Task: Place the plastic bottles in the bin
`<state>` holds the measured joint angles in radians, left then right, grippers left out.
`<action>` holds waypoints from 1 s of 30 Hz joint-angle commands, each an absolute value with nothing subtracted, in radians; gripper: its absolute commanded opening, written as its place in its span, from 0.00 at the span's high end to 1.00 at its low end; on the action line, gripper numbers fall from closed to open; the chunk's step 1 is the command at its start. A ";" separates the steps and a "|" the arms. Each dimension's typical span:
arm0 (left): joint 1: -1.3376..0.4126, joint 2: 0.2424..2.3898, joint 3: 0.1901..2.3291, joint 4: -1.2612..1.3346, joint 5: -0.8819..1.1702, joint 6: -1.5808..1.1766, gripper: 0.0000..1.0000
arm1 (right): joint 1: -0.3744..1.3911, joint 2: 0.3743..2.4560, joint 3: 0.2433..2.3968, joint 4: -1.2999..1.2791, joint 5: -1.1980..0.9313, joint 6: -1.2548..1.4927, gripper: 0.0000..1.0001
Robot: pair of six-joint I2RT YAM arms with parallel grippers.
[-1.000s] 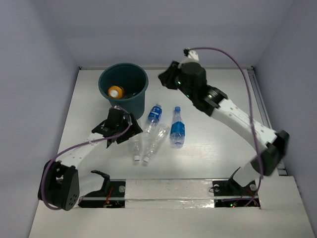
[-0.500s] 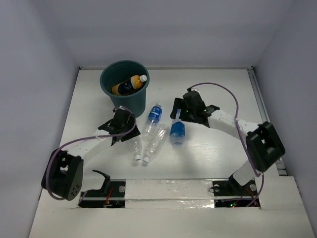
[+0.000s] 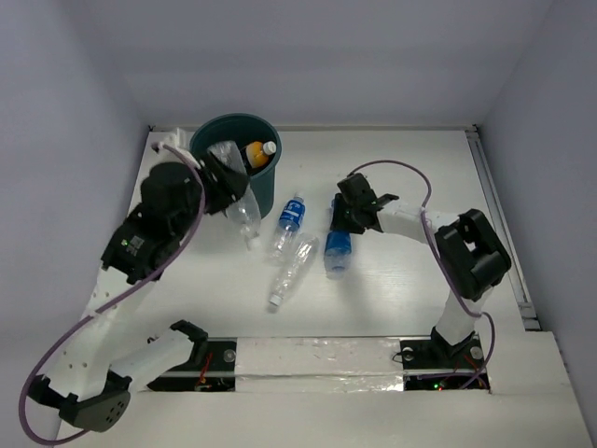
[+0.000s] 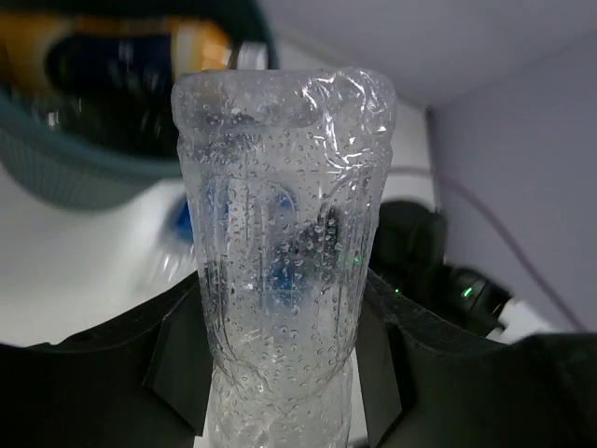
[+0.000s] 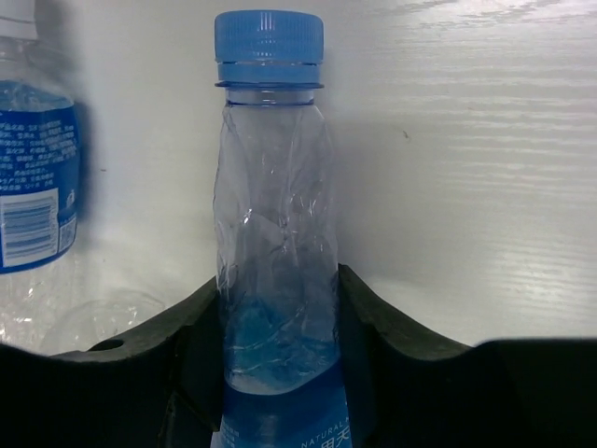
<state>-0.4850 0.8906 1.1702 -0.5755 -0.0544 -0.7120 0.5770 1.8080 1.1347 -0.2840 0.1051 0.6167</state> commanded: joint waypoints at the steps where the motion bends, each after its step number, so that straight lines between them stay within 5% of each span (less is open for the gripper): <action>1: -0.488 1.022 1.415 -0.572 -0.207 -0.646 0.68 | 0.575 1.711 1.115 -0.275 0.153 0.597 0.61; 8: -0.440 1.354 1.839 -0.411 -0.491 -0.453 0.66 | 0.575 1.399 1.061 -0.290 0.163 0.591 0.65; 19: -0.353 1.574 1.664 0.052 -0.716 -0.187 0.58 | 0.575 1.284 1.399 -0.330 0.062 0.638 0.65; 23: -0.327 1.588 1.612 0.019 -0.680 -0.218 0.16 | 0.575 1.405 1.628 -0.333 0.041 0.653 0.65; 26: -0.316 1.525 1.562 0.002 -0.620 -0.262 0.01 | 0.584 1.474 1.727 -0.316 0.034 0.675 0.64; 30: -0.316 1.421 1.560 -0.112 -0.476 -0.360 0.01 | 0.604 1.632 1.905 -0.273 0.041 0.709 0.62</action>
